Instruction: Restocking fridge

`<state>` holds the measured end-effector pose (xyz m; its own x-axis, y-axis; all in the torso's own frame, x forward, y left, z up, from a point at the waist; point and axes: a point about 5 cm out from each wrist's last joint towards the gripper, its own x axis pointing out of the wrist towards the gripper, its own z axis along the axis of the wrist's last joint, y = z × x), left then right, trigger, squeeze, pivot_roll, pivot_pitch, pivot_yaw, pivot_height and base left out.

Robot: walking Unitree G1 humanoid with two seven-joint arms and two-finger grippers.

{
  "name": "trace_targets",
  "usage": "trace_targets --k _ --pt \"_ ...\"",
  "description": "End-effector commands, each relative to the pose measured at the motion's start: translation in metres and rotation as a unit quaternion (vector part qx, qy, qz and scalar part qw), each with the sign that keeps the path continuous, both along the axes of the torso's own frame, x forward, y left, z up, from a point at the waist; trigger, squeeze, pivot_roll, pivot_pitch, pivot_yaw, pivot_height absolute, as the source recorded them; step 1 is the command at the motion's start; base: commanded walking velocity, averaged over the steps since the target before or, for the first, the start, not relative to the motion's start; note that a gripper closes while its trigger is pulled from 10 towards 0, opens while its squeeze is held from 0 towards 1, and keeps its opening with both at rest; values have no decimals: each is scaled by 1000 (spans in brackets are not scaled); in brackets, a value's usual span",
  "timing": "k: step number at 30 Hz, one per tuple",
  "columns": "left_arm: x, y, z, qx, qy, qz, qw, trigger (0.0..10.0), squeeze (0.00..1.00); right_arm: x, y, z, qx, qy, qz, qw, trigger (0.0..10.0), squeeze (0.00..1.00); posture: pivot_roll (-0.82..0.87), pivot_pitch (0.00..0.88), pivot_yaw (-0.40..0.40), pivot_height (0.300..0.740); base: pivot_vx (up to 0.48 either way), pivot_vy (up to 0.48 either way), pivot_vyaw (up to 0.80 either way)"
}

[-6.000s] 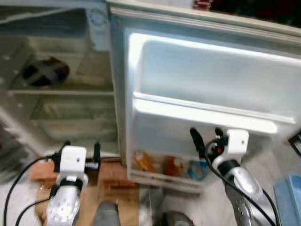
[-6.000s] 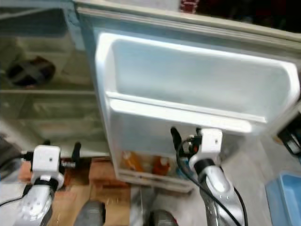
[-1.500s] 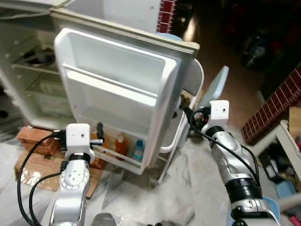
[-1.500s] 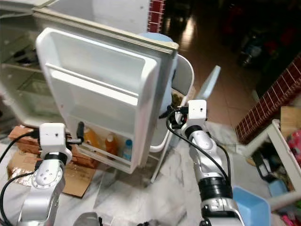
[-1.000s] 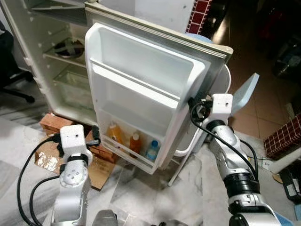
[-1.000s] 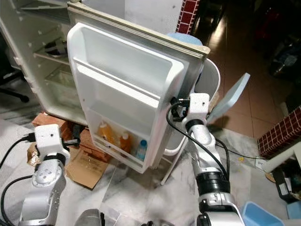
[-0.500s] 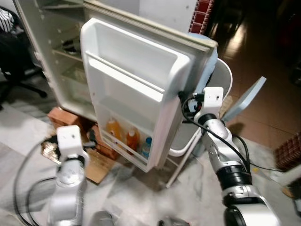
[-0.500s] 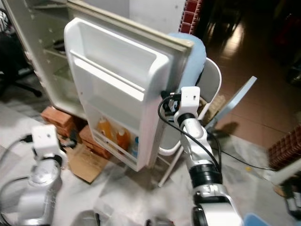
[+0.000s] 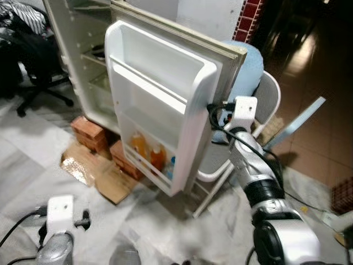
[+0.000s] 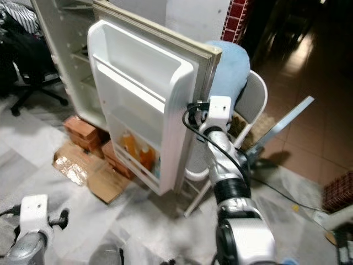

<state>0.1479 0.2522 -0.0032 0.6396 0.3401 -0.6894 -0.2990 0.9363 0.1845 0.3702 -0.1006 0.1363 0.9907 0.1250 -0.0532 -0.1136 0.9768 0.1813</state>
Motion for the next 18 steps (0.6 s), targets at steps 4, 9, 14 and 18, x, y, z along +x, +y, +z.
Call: trace_targets --k 4,9,14,18 --pt "4 1 -5 -17 -9 17 1000 10000 0 -5 59 50 55 -83 152 983 10000 0 181 0 -125 740 0 0 0" --pt "8 1 -5 -19 -8 15 1000 10000 0 -79 83 69 162 -75 502 846 10000 0 183 0 -125 740 0 0 0" --pt "10 1 -9 -31 -13 20 999 10000 0 -85 44 26 94 -9 502 860 10000 0 166 0 -124 740 0 0 0" --pt "12 0 -11 -34 -15 21 999 10000 0 -73 14 -22 -6 60 444 894 10000 0 160 0 -121 740 0 0 0"
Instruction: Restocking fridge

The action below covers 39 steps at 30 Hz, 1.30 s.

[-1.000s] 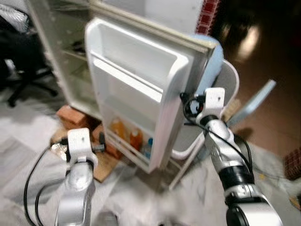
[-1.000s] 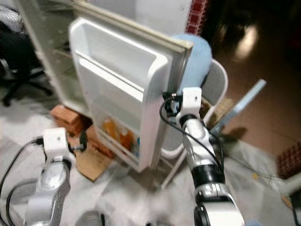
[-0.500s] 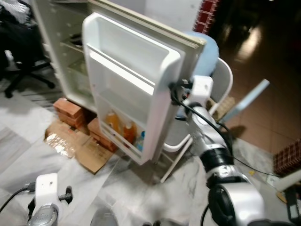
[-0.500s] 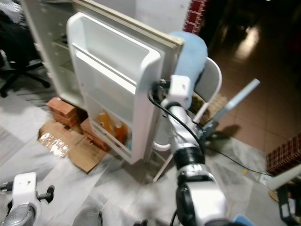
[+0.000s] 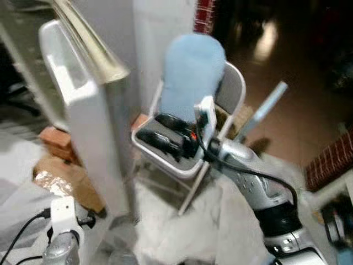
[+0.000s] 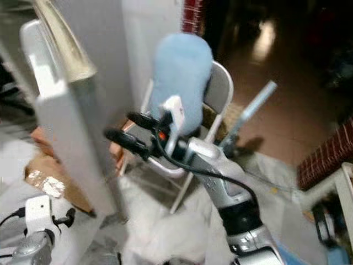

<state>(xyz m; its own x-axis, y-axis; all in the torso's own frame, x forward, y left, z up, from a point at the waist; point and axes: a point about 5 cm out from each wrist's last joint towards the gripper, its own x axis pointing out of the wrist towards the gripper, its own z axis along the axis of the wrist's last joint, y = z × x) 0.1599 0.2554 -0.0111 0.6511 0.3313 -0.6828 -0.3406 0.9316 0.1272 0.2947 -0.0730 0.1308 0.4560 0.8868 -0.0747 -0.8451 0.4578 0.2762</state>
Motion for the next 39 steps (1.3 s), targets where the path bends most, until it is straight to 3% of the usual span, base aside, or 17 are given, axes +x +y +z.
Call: trace_targets --k 1,3,4,6,10,13,19,23,26,27,28,30,33,39 --pt "1 -3 -3 -12 2 2 1000 10000 0 6 -36 -50 -154 10 -46 987 10000 0 158 0 -117 740 0 0 0" --pt "1 -4 -3 -17 0 3 1000 10000 0 9 -55 -71 -245 18 -89 965 10000 0 159 0 -117 740 0 0 0" --pt "1 -4 -3 -17 0 3 1000 10000 0 9 -55 -71 -245 18 -89 965 10000 0 159 0 -117 740 0 0 0" --pt "2 -4 -3 -18 0 3 1000 10000 0 12 -66 -78 -305 4 -122 945 10000 0 161 0 -118 740 0 0 0" --pt "2 -4 -4 -17 -5 13 1000 10000 0 12 -66 -72 -286 22 -149 946 10000 0 168 0 -123 740 0 0 0" --pt "5 1 3 12 -35 21 999 10000 0 19 -67 -75 -284 -5 -185 941 10000 0 167 0 -129 740 0 0 0" --pt "26 2 30 69 -110 -5 991 10000 0 25 -73 -64 -233 -2 -304 924 10000 0 152 0 -132 740 0 80 0" --pt "42 -9 48 106 -158 -58 980 10000 0 22 -79 -57 -206 -2 -362 909 10000 0 140 0 -124 740 0 480 0" --pt "48 -19 55 103 -178 -73 976 10000 0 19 -82 -55 -191 -12 -385 903 10000 0 136 0 -123 740 0 480 0" --pt "52 -24 60 104 -191 -82 973 10000 0 17 -81 -52 -161 -13 -386 908 10000 0 136 0 -123 740 0 480 0" --pt "52 -24 60 104 -191 -82 973 10000 0 17 -81 -52 -161 -13 -386 908 10000 0 136 0 -123 740 0 480 0" --pt "58 -32 71 114 -227 -102 962 10000 0 11 -74 -48 -125 -21 -373 919 10000 0 132 0 -123 740 0 480 0" --pt "62 -38 78 119 -251 -122 953 10000 0 6 -70 -48 -122 -18 -356 926 10000 0 128 0 -123 740 0 480 0" --pt "63 -50 84 111 -272 -156 943 10000 0 0 -71 -48 -130 -16 -361 923 10000 0 114 0 -118 740 0 480 0"
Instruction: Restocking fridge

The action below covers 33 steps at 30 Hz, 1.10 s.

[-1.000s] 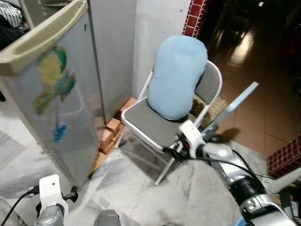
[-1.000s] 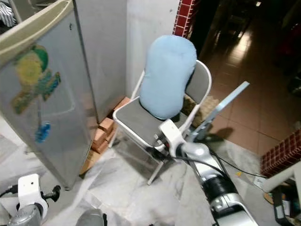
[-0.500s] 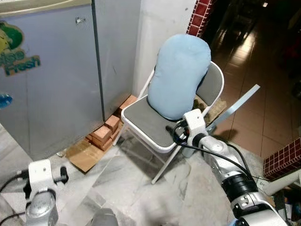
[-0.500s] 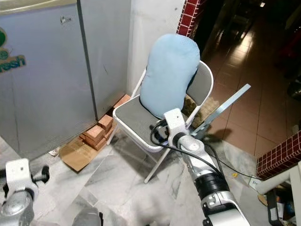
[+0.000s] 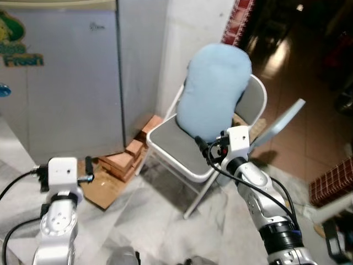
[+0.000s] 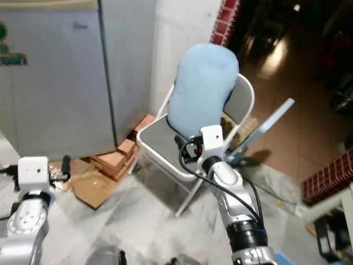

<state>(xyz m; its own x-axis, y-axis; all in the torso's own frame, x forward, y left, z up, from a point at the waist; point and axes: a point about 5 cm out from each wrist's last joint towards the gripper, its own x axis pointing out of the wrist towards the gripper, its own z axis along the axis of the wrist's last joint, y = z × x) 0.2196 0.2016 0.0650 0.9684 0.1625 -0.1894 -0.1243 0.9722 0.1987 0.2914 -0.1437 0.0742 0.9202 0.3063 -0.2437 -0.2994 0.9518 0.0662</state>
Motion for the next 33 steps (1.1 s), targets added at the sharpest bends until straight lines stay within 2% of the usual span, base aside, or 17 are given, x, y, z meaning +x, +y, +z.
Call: trace_targets --k 1,14,33 --pt "3 3 9 9 -16 -5 1000 10000 0 4 -1 8 -1 -12 -3 1000 10000 0 114 0 -117 740 0 480 0" --pt "8 -7 14 -9 -32 -26 999 10000 0 2 -2 11 9 -11 -3 1000 10000 0 108 0 -116 740 0 480 0" --pt "14 -17 17 -25 -40 -47 998 10000 0 6 -5 11 -5 -3 -9 1000 10000 0 93 0 -118 740 0 480 0"
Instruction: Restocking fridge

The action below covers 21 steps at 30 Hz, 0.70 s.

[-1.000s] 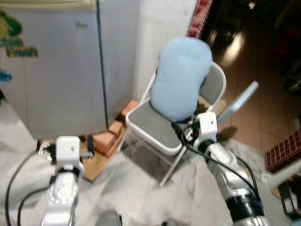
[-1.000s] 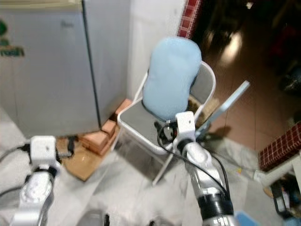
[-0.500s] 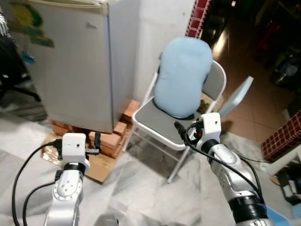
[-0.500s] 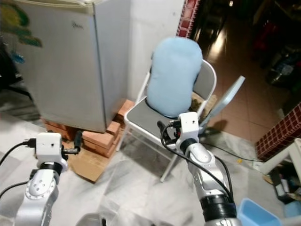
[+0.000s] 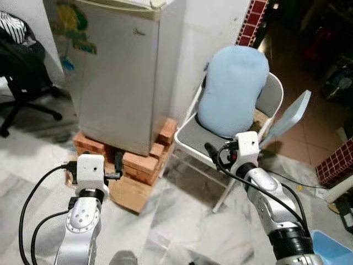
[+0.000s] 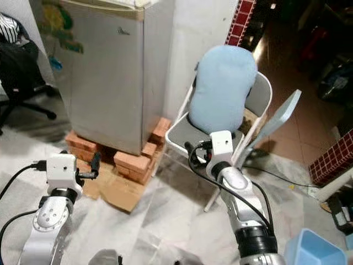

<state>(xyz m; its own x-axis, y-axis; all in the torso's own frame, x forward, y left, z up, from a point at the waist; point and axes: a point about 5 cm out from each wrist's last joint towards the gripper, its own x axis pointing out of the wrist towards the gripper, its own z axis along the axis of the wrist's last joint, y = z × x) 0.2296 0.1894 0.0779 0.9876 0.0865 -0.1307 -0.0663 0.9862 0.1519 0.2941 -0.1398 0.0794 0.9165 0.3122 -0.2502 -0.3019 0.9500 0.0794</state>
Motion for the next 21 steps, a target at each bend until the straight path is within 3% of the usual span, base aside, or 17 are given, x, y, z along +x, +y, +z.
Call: trace_targets --k 1,6,21 --pt "4 -6 4 -6 -8 -13 1000 10000 0 4 -9 6 -10 -9 -13 1000 10000 0 92 0 -120 740 0 480 0" --pt "5 -7 6 -11 -12 -17 1000 10000 0 5 -10 7 -12 -9 -17 1000 10000 0 92 0 -120 740 0 480 -247" --pt "7 -11 6 -20 -12 -29 999 10000 0 6 -9 8 -22 -11 -14 1000 10000 0 80 0 -114 740 0 480 -800"
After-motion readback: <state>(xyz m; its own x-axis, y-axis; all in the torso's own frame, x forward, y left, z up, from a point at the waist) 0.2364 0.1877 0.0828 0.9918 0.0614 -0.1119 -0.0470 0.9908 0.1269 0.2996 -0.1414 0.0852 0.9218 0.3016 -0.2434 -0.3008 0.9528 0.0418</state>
